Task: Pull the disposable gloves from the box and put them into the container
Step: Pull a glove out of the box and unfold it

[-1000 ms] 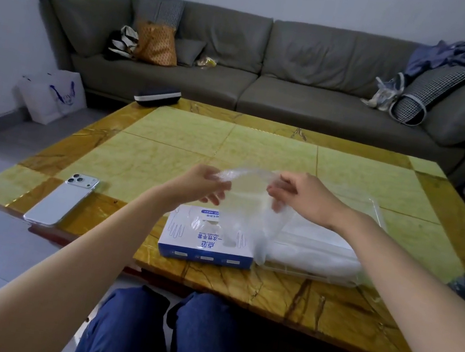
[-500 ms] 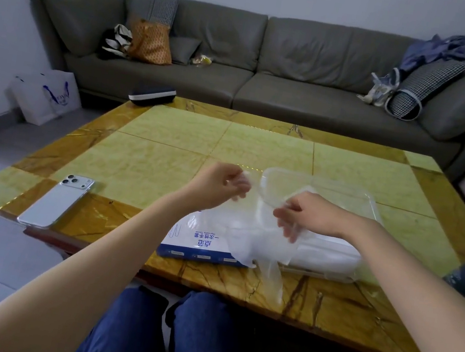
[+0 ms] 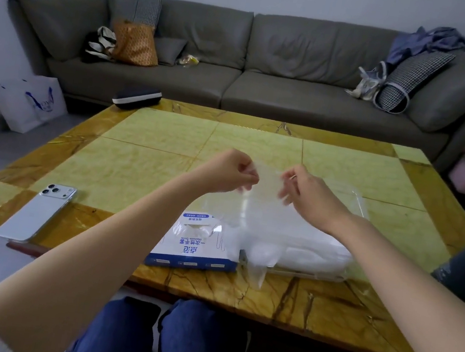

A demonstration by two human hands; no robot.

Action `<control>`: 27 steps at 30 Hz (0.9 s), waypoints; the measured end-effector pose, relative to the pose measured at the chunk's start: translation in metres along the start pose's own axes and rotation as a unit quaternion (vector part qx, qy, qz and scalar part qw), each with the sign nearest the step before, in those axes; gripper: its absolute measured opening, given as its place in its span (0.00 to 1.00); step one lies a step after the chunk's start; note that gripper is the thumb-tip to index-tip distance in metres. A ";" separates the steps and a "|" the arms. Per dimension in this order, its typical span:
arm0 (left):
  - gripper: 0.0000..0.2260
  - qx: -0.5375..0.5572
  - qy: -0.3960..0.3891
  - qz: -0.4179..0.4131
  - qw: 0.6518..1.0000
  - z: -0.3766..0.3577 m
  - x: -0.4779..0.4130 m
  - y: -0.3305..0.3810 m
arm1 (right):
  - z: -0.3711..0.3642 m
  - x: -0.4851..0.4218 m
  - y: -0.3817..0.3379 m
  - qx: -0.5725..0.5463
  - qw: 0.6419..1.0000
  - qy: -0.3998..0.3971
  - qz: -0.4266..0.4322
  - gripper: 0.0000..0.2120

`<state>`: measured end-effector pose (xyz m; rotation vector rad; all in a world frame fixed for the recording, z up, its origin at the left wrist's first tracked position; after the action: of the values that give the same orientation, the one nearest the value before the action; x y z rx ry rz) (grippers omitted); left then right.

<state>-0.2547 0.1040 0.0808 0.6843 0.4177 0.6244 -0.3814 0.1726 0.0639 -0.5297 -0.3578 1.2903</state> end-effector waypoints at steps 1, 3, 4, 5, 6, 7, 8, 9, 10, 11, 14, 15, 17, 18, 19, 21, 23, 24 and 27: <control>0.08 -0.009 -0.006 0.003 1.000 0.000 -0.004 0.000 | 0.007 -0.003 0.004 0.006 1.000 0.022 -0.004 0.08; 0.05 -0.014 -0.015 0.003 1.000 -0.001 -0.012 0.004 | 0.021 -0.008 0.008 0.033 0.998 0.061 -0.009 0.08; 0.04 -0.011 -0.011 -0.001 1.000 0.000 -0.017 0.007 | 0.030 -0.011 0.009 0.042 0.996 0.084 -0.010 0.09; 0.05 -0.010 0.000 -0.008 1.000 0.002 -0.025 0.012 | 0.041 -0.013 0.009 0.041 0.993 0.111 -0.011 0.09; 0.05 -0.010 0.019 -0.016 1.000 0.006 -0.031 0.017 | 0.053 -0.016 0.008 0.033 0.990 0.138 -0.011 0.08; 0.03 -0.014 0.041 -0.026 0.999 0.009 -0.039 0.024 | 0.065 -0.018 0.008 0.019 0.987 0.162 -0.011 0.08; 0.02 -0.021 0.067 -0.037 0.997 0.013 -0.046 0.032 | 0.076 -0.021 0.008 -0.002 0.984 0.179 -0.013 0.08; 0.05 -0.033 0.096 -0.045 0.994 0.019 -0.053 0.038 | 0.086 -0.023 0.008 -0.023 0.981 0.191 -0.013 0.08; 0.08 -0.046 0.118 -0.051 0.991 0.022 -0.059 0.044 | 0.096 -0.025 0.008 -0.040 0.978 0.203 -0.012 0.08; 0.10 -0.056 0.133 -0.054 0.988 0.024 -0.064 0.050 | 0.104 -0.026 0.008 -0.052 0.975 0.214 -0.007 0.08; 0.13 -0.053 0.181 -0.080 0.979 0.028 -0.071 0.061 | 0.121 -0.022 0.010 -0.084 0.965 0.247 0.016 0.08; 0.15 -0.040 0.199 -0.091 0.975 0.030 -0.069 0.063 | 0.124 -0.019 0.010 -0.077 0.961 0.263 0.030 0.08; 0.17 -0.013 0.217 -0.123 0.968 0.028 -0.063 0.065 | 0.127 -0.010 0.008 -0.047 0.951 0.300 0.068 0.09; 0.17 -0.008 0.217 -0.143 0.965 0.026 -0.060 0.065 | 0.127 -0.004 0.007 -0.038 0.947 0.307 0.089 0.09; 0.16 -0.016 0.209 -0.160 0.965 0.022 -0.057 0.062 | 0.125 0.001 0.006 -0.033 0.946 0.302 0.109 0.09; 0.15 -0.062 0.159 -0.175 0.970 0.009 -0.053 0.051 | 0.113 0.009 0.004 -0.024 0.958 0.252 0.138 0.09; 0.17 -0.124 0.091 -0.170 0.973 -0.008 -0.050 0.030 | 0.088 0.013 0.004 0.010 0.976 0.160 0.147 0.07; 0.17 -0.155 0.058 -0.170 0.971 -0.017 -0.049 0.019 | 0.071 0.015 0.005 0.043 0.983 0.109 0.142 0.08; 0.14 -0.232 -0.043 -0.174 0.956 -0.044 -0.042 -0.003 | 0.020 0.014 0.018 0.124 0.988 -0.033 0.086 0.10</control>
<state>-0.3084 0.0947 0.0545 0.1800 0.2848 0.3351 -0.4031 0.1928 0.0696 -0.3127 -0.2052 1.4978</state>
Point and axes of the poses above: each hand's wrist, its own x-axis away from the middle knuckle, its own z-axis out of the back of the hand, y = z × x, the point moved 7 cm from there along -x, towards the middle knuckle, and after that the axes turned 10 degrees about -z, right-handed, at the moved point
